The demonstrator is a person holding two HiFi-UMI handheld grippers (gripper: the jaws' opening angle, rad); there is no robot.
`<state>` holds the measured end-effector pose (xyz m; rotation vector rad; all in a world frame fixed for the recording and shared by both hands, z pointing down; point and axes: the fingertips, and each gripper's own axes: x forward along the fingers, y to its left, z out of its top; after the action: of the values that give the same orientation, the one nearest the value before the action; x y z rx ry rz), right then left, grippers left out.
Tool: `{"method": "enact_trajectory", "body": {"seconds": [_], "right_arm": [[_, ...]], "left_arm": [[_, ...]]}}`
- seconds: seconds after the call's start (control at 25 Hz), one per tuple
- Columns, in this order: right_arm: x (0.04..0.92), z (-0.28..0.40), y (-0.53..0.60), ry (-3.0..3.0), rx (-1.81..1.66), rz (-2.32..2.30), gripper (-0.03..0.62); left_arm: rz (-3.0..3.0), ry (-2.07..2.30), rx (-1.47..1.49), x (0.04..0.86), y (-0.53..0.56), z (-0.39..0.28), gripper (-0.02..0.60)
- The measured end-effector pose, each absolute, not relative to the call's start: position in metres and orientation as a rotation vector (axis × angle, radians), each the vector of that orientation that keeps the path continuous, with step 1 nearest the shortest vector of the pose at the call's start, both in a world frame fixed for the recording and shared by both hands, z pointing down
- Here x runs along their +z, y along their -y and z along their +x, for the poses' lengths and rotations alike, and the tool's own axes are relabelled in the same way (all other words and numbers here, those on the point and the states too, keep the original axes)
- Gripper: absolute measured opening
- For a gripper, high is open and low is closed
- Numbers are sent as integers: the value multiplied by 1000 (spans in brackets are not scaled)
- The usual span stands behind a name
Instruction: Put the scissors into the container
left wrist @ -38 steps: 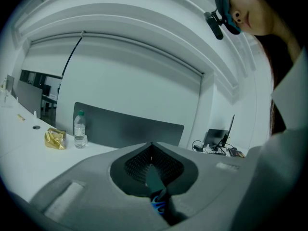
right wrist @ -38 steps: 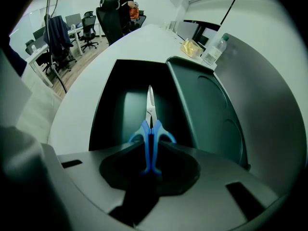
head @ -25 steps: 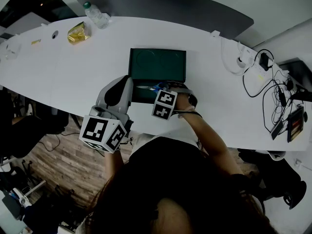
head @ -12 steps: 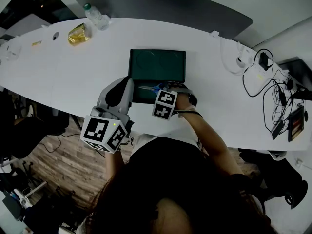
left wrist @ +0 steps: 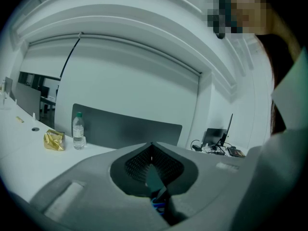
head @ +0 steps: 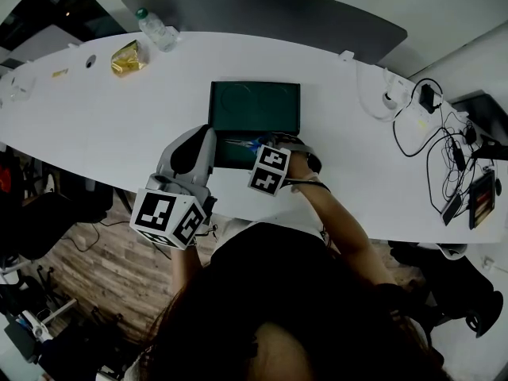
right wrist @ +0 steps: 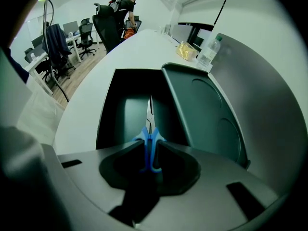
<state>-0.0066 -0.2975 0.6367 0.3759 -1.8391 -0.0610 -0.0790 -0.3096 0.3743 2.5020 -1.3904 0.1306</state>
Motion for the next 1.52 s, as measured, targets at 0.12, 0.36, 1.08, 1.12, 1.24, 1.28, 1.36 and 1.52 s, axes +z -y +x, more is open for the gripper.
{"method": "enact_trajectory", "body": {"seconds": [0.12,0.36,1.08,1.12,1.24,1.28,1.36,1.52], "right_arm": [[628,-9,298,1866,-51,410,95],[613,-10,299,1908,-21,477,95],[577,-3,291,1996,99,706,66],[575,-3,290,2002,104,720,63],[567,-4,287,2022,117,759,55],[565,-4,286,2027,118,770,52],[560,-3,283,2037,121,795,39],[551,-2,276,2054,139,839,34]], "left_arm": [[2513,1385,127,373,308,-78,11],[2533,1374,122,369,305,-77,11],[2579,1357,114,354,279,-85,11],[2581,1356,114,353,277,-85,11],[2588,1351,115,351,269,-86,11],[2591,1349,115,350,267,-87,11],[2595,1345,116,349,261,-88,11],[2601,1340,113,346,250,-90,11]]}}
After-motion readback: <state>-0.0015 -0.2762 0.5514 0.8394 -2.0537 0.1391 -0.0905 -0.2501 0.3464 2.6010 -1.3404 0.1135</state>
